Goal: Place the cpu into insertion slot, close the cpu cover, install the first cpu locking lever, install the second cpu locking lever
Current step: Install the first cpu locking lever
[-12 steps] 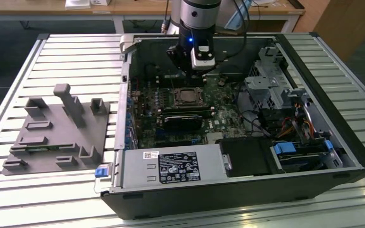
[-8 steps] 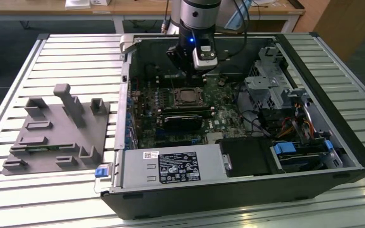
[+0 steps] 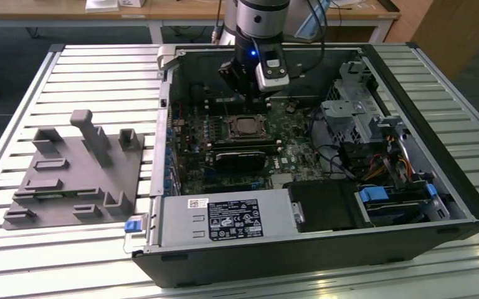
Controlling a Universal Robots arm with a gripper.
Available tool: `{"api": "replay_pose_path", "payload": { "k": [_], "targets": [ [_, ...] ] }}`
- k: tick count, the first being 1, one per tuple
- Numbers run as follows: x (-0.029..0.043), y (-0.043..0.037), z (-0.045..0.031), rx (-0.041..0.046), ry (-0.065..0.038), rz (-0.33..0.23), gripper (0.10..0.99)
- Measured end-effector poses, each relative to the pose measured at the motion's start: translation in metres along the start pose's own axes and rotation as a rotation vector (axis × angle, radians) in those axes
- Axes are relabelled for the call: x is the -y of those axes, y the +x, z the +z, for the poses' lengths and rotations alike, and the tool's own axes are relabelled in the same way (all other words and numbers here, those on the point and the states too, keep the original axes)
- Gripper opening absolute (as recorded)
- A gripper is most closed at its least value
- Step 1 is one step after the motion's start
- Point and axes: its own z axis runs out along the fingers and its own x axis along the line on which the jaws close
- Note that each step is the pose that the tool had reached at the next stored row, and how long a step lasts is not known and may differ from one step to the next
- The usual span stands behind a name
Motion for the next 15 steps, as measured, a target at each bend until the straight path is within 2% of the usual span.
{"api": "replay_pose_path", "payload": {
  "k": [15],
  "targets": [
    [0.0, 0.0, 0.0, 0.0076, 0.0, -0.145, 0.106]
  ]
}}
